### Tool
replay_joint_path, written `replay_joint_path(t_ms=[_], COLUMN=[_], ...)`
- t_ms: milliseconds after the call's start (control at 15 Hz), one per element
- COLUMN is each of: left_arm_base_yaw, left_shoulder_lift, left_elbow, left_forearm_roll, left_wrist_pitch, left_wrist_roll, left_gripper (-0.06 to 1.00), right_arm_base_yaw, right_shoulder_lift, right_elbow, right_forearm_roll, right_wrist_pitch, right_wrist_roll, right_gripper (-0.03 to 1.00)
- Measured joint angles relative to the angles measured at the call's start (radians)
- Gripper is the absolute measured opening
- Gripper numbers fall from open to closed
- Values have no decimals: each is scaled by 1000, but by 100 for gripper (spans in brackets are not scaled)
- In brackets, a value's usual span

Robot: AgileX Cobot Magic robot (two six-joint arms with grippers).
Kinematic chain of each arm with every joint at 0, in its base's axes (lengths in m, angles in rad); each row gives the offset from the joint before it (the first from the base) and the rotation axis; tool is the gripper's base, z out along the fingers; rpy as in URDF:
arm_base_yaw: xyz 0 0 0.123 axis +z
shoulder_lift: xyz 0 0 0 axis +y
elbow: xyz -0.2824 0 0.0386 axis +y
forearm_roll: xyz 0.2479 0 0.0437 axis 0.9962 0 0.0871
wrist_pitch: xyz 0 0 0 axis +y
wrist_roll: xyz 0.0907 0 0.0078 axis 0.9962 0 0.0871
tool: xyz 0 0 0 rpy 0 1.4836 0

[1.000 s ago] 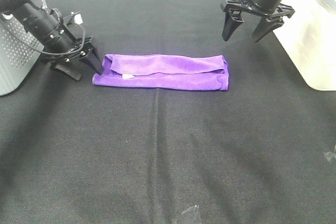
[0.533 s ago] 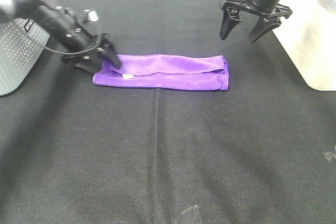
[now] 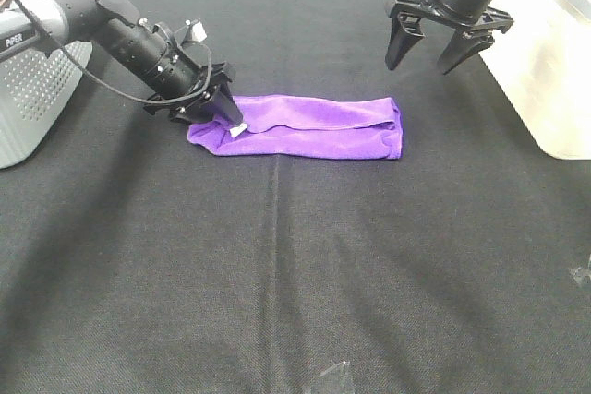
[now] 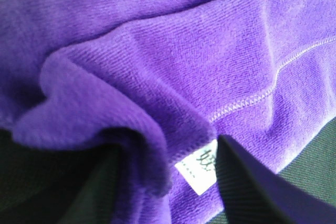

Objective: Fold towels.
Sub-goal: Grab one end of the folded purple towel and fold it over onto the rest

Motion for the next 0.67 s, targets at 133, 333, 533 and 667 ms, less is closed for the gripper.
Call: replay_joint_path(t_ms=[133,333,533,667], left_arm_base_yaw=[-3,-5,-13,8], left_shoulder_lift=[7,6,-31,-61], left_elbow=[0,-3,-38,-38], left_forearm_roll=[17,43,238,287], left_wrist_pitch=[-5,-4,36,44], left_wrist_roll=[0,0,-20,-35], left_gripper=[16,5,5,5], right_arm_base_yaw=[0,0,0,0], right_shoulder_lift=[0,0,-12,-47], right_elbow=[0,0,4,31], right_forearm_roll=[3,4,4,4], right_wrist_pitch=[0,0,0,0], right_wrist_roll=[0,0,21,24], right_gripper=[76,76,76,76])
